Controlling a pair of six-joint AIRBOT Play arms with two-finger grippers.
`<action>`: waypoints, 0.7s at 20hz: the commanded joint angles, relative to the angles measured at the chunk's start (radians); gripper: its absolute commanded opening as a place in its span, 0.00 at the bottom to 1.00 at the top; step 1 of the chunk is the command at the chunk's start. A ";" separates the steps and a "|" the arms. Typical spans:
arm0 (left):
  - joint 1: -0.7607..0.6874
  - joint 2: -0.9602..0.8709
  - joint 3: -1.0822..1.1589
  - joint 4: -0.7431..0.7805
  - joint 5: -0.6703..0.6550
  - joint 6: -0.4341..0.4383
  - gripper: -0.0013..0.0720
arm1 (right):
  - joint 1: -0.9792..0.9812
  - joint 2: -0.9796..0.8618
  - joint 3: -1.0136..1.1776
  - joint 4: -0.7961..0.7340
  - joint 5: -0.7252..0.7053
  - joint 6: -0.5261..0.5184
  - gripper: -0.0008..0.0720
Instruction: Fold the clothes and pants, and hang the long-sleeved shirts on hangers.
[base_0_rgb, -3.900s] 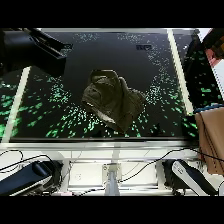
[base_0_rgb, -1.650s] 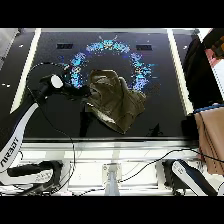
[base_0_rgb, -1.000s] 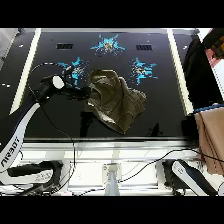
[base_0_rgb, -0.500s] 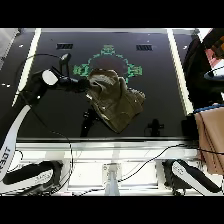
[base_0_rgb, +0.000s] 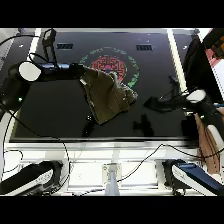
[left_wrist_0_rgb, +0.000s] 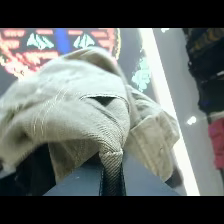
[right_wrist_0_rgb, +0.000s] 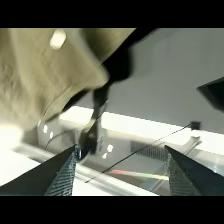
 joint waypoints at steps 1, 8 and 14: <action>-0.001 0.008 0.005 0.000 0.010 0.002 0.10 | 0.220 -0.016 -0.086 0.050 -0.229 0.117 0.83; 0.000 0.008 0.005 0.089 -0.007 0.001 0.10 | 0.312 -0.254 -0.018 0.163 -0.432 0.251 0.88; 0.000 0.008 0.005 0.091 -0.007 0.002 0.10 | 0.210 -0.377 0.150 0.157 -0.459 0.284 0.86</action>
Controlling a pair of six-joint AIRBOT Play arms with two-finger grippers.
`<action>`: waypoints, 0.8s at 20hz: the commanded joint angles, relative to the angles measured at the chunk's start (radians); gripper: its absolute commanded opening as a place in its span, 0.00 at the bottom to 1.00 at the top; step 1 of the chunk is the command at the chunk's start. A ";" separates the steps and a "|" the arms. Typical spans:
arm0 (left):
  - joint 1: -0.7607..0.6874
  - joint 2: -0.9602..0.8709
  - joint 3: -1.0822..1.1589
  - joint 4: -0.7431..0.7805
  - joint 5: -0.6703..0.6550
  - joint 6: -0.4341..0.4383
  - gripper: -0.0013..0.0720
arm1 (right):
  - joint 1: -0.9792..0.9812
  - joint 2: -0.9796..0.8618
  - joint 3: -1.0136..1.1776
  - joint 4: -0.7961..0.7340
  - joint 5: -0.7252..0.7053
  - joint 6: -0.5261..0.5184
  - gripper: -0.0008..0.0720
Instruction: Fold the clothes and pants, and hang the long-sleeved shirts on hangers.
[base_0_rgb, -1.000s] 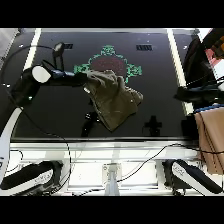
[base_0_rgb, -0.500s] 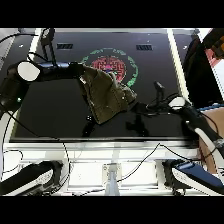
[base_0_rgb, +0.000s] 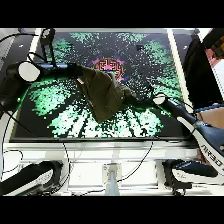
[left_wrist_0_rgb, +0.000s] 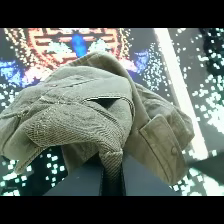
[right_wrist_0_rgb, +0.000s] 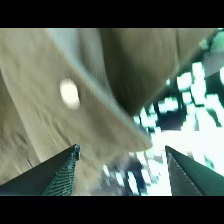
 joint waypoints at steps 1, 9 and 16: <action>0.000 0.001 0.001 0.008 -0.001 0.001 0.10 | -0.074 -0.069 0.081 0.008 -0.013 0.066 0.86; 0.000 0.001 0.001 0.008 0.000 0.000 0.10 | -0.150 -0.190 0.092 0.089 0.011 0.105 0.76; 0.000 0.001 0.001 0.008 0.002 0.001 0.10 | -0.146 -0.251 0.171 0.158 -0.018 0.029 0.45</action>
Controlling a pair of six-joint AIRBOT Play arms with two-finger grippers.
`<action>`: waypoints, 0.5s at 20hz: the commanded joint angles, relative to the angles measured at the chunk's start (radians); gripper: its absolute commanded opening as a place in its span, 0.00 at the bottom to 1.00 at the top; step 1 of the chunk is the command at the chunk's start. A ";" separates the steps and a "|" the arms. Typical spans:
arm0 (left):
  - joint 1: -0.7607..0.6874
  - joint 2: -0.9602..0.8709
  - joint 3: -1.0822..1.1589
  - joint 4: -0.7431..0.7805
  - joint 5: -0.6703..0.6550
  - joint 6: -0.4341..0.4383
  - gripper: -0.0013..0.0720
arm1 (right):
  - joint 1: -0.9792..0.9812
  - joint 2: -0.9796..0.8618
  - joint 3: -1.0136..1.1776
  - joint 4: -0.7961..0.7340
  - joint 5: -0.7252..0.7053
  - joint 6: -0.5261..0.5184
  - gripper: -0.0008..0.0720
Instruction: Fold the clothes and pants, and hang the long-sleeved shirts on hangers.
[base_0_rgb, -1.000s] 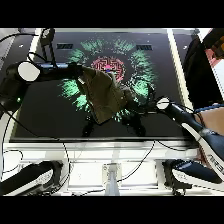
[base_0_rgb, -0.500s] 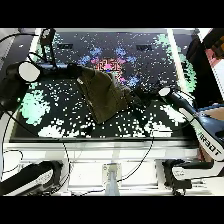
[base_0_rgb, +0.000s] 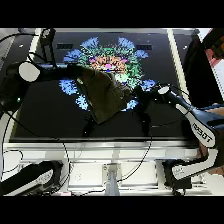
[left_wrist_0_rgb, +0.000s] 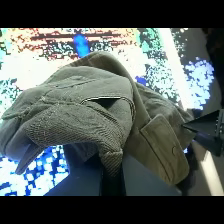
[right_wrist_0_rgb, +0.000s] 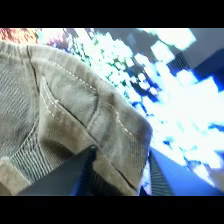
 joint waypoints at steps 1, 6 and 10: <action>0.000 0.000 0.001 0.000 0.002 0.000 0.10 | 0.000 -0.019 0.059 0.021 -0.022 -0.034 0.34; 0.000 0.000 0.001 0.015 0.085 0.000 0.10 | -0.005 -0.002 0.177 0.019 0.036 -0.186 0.04; 0.017 0.002 0.016 0.015 0.294 0.000 0.10 | -0.029 0.117 0.259 -0.085 0.035 -0.248 0.04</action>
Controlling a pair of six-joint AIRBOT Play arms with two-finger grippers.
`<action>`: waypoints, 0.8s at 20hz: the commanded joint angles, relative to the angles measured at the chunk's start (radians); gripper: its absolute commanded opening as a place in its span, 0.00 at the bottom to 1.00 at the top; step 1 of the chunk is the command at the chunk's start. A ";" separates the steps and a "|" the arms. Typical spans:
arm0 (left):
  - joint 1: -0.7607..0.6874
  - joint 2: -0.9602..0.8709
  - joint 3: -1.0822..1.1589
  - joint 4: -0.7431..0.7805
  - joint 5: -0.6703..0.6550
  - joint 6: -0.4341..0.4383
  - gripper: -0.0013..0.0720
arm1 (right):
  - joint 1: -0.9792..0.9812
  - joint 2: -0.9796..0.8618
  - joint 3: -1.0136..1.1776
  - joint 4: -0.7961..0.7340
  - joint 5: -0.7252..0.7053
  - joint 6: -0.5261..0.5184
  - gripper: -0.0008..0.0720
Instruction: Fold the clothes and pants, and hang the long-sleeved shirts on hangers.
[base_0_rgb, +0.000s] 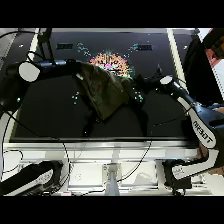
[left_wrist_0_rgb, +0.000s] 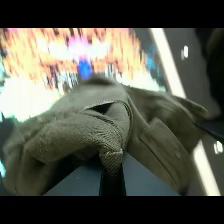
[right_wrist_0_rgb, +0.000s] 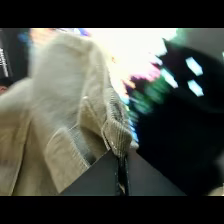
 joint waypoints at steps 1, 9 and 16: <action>0.016 0.003 0.022 0.005 0.190 0.000 0.10 | -0.025 0.105 0.075 -0.110 0.003 -0.061 0.04; 0.103 -0.016 0.066 0.004 0.325 -0.008 0.10 | -0.089 0.434 0.106 -0.385 0.101 -0.042 0.04; 0.153 -0.237 0.066 0.005 0.060 0.092 0.10 | -0.019 0.524 -0.152 -0.491 0.352 0.019 0.04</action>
